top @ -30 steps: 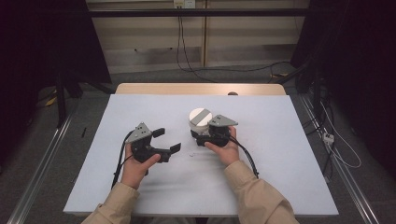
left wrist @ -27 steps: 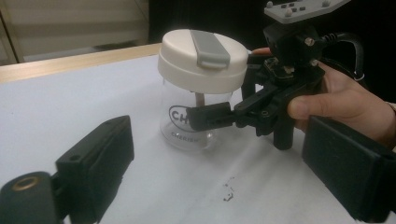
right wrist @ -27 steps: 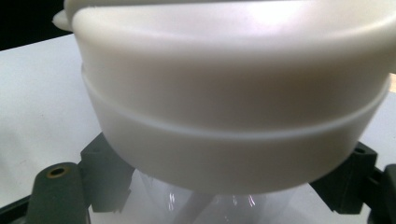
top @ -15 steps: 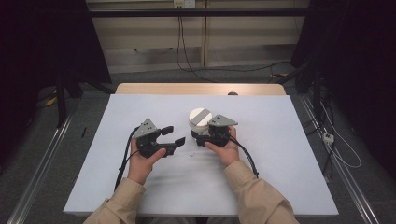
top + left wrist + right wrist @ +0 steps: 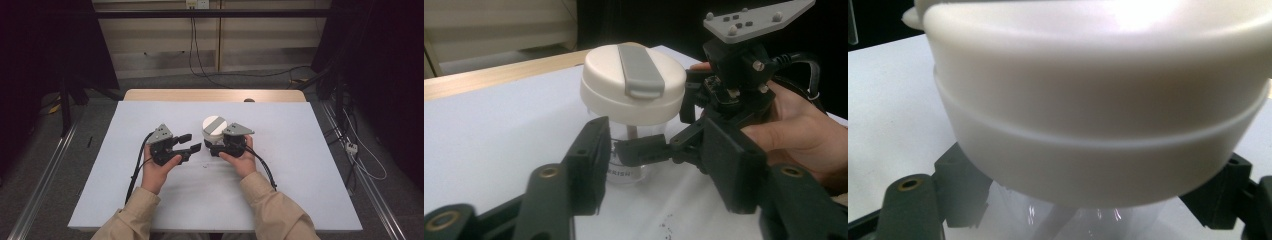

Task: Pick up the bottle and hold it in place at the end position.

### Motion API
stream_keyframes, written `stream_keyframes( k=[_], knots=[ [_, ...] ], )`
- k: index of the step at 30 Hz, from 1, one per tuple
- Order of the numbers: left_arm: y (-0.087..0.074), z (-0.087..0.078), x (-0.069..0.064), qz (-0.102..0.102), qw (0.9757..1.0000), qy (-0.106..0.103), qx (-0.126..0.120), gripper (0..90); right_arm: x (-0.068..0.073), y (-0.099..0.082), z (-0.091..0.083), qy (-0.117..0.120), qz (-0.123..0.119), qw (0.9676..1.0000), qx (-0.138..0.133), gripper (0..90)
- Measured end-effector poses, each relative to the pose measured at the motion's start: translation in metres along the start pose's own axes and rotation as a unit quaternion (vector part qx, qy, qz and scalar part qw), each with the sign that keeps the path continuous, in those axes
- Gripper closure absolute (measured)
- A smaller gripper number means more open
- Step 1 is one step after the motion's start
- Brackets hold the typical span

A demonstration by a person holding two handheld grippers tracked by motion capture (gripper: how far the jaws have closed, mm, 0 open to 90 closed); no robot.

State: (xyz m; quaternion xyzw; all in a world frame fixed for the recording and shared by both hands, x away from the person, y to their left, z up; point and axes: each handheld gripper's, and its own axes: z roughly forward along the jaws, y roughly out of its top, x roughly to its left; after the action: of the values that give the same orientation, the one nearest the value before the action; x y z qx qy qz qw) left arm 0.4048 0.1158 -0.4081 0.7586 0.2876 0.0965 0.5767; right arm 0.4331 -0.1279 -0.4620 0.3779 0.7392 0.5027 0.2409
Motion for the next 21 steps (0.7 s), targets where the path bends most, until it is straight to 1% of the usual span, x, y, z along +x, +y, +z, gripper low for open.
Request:
stream_keyframes(
  k=[3,5,7,10,11,12,13,14,15,16,19,21],
  knots=[
    [0.000,0.002,0.001,0.000,1.0000,0.001,0.003,51.4,0.000,0.000,0.000,0.000,0.000,1.0000,0.000,19.0],
    [0.000,0.004,0.002,-0.003,1.0000,-0.003,0.003,54.4,0.000,0.000,0.000,0.000,0.000,1.0000,0.000,19.0],
    [0.001,0.005,0.002,0.000,1.0000,0.000,0.007,55.8,0.000,0.000,0.000,-0.001,0.000,1.0000,0.001,19.1],
    [0.002,0.008,0.002,0.000,1.0000,-0.007,0.004,62.0,0.000,0.000,0.000,-0.001,0.000,1.0000,0.001,19.1],
    [0.003,0.009,0.002,0.000,0.9999,-0.006,0.009,66.7,0.000,0.000,0.000,0.000,0.000,1.0000,0.001,19.1],
    [0.003,0.010,0.002,0.002,0.9999,-0.002,0.011,68.4,0.000,0.000,0.000,-0.001,0.000,1.0000,0.001,19.1],
    [0.003,0.011,0.001,0.002,0.9999,-0.007,0.011,70.0,0.000,0.000,0.000,-0.001,0.000,1.0000,0.001,19.1],
    [0.004,0.012,0.001,0.005,0.9999,-0.007,0.013,72.6,0.000,0.000,0.000,-0.001,0.000,1.0000,0.001,19.1],
    [0.004,0.012,0.001,0.007,0.9999,-0.002,0.015,74.5,0.000,0.000,0.000,0.000,0.000,1.0000,0.001,19.1],
    [0.004,0.013,0.001,0.004,0.9999,-0.006,0.013,76.1,0.000,0.000,0.000,0.000,0.000,1.0000,0.002,19.1],
    [0.006,0.015,0.002,0.002,0.9999,-0.004,0.014,80.5,0.000,0.000,0.000,0.000,0.000,1.0000,0.002,19.1],
    [0.006,0.016,0.002,0.002,0.9999,-0.009,0.014,84.6,0.000,0.000,0.000,0.000,0.001,1.0000,0.002,19.1]
  ],
)
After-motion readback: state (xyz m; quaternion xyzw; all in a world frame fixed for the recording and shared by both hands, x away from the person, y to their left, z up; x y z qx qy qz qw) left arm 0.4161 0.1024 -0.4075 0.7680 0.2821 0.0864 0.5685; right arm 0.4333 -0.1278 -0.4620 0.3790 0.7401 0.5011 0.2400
